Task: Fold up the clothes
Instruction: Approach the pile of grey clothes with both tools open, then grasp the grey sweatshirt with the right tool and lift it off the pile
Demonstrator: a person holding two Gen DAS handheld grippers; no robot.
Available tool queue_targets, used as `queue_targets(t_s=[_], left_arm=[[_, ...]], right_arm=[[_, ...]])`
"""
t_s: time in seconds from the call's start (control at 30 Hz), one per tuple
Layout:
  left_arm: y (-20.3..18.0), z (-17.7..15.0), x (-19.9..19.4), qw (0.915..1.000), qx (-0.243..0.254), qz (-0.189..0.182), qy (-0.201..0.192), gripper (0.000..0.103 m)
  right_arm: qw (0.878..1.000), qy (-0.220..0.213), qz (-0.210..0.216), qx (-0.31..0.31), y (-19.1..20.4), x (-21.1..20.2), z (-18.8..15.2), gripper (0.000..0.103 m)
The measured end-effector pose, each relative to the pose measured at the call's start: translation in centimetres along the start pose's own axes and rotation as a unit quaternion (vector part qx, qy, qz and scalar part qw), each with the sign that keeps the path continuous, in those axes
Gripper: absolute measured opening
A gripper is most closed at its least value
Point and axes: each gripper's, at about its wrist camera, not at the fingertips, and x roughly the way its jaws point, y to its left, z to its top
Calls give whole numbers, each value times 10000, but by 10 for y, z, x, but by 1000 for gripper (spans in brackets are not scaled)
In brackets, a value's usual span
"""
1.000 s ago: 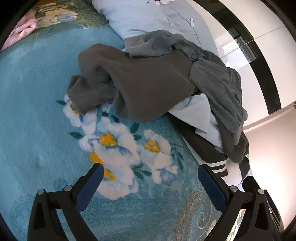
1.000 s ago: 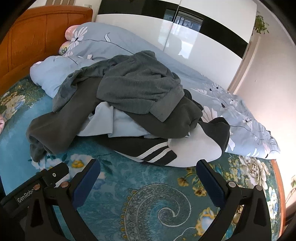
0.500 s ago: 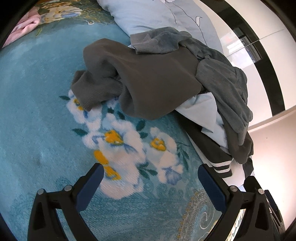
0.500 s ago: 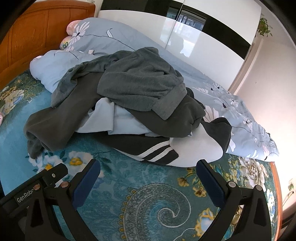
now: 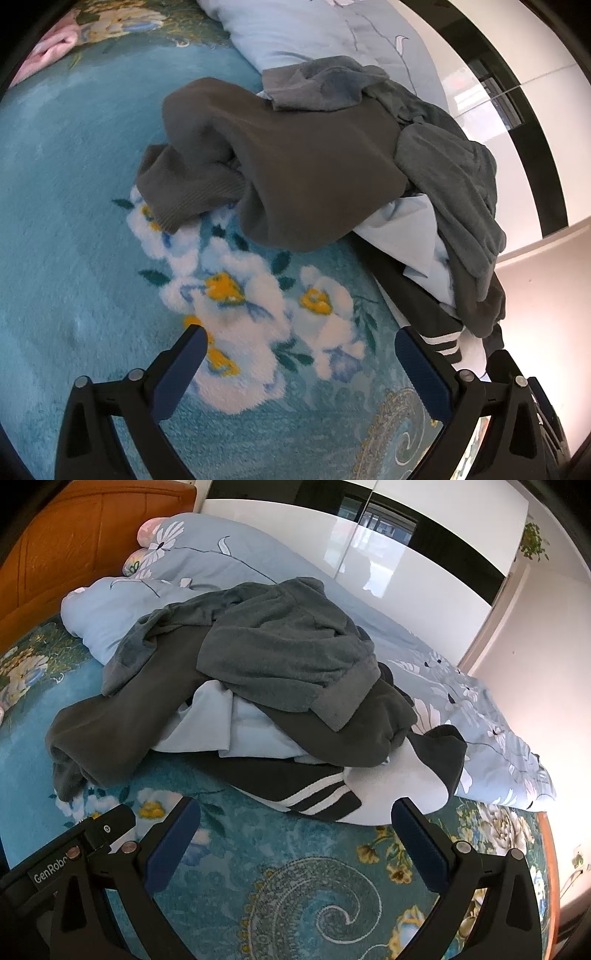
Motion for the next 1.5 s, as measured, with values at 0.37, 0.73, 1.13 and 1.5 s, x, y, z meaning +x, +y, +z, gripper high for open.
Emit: queue_targets(t_s=[0.37, 0.73, 1.13, 1.5], left_arm=[[4, 3, -4, 9990, -233, -361, 151, 103], [2, 10, -20, 9986, -208, -437, -229, 103], [-2, 4, -70, 9936, 142, -282, -1088, 103], [-9, -40, -125, 9885, 263, -1059, -1051, 103]], right_arm=[[9988, 104, 395, -285, 3, 7, 10, 103], [9886, 21, -44, -1507, 43, 83, 110, 103], [9763, 461, -700, -1995, 82, 130, 146, 12], [9894, -857, -931, -709, -23, -25, 180, 8]])
